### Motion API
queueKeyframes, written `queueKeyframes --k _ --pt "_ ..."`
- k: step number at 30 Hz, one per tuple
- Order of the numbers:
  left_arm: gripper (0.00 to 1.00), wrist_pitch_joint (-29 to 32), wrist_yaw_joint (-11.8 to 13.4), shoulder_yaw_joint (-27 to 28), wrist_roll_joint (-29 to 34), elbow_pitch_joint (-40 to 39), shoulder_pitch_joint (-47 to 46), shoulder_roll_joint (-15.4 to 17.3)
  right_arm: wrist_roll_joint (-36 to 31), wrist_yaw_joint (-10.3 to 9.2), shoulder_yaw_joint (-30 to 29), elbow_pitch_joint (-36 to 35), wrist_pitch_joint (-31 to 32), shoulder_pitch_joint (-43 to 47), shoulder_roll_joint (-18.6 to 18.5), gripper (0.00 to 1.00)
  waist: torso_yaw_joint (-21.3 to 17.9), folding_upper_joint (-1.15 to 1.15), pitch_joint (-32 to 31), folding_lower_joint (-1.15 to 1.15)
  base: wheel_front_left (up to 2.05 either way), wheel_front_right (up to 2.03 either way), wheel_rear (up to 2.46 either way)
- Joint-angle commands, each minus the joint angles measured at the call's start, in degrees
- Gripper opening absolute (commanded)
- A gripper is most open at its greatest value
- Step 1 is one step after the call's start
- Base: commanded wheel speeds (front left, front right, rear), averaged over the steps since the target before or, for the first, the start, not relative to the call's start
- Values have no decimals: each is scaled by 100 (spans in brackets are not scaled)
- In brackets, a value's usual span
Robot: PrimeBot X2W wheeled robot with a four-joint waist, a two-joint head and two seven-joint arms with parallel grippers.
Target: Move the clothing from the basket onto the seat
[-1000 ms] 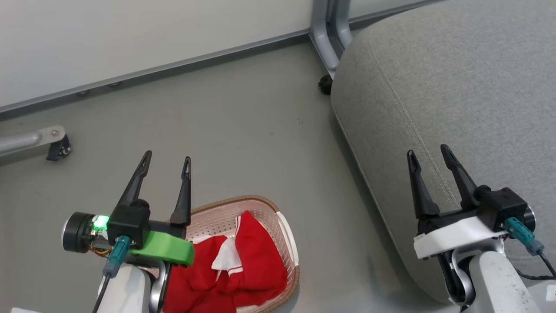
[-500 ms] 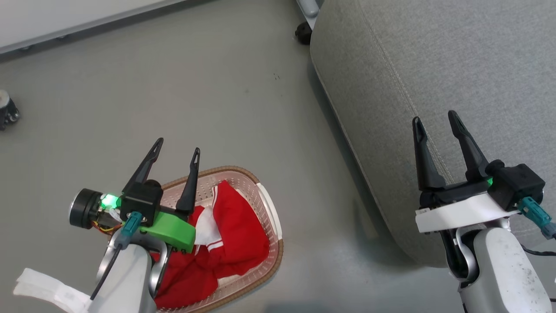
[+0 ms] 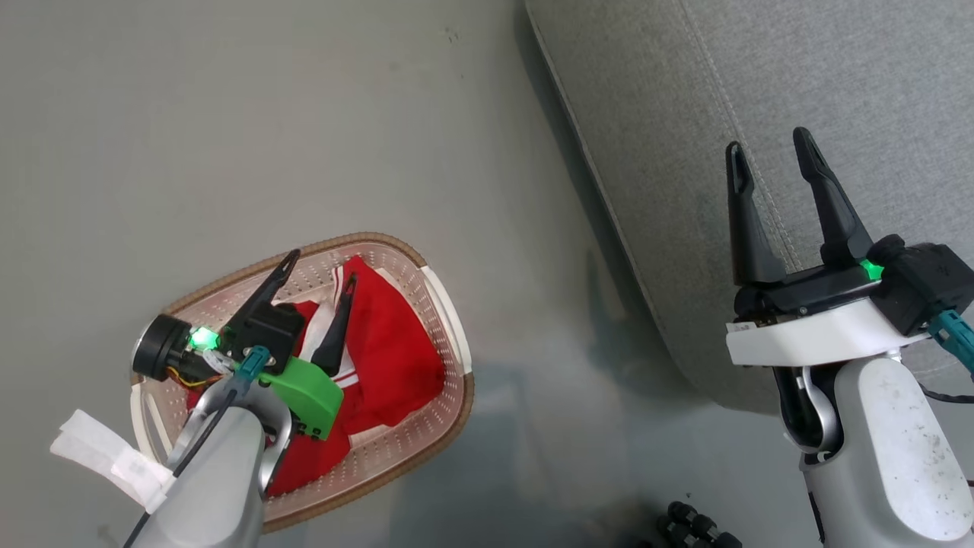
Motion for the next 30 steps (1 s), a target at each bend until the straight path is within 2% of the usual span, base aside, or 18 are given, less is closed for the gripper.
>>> queueKeyframes --k 1,16,30 --pt "100 -5 -20 -53 -79 132 -160 70 18 -1 17 -54 -12 -101 -16 100 -110 52 364 0 0 0 0" --pt "100 -5 -19 -796 -385 1605 -1125 231 -69 -1 79 -375 -12 -450 -17 100 -52 52 1395 0 0 0 0" --pt "100 -5 -19 -1800 -735 2709 -1734 234 -5 -1 197 -525 -12 -622 -17 100 -95 52 1959 0 0 0 0"
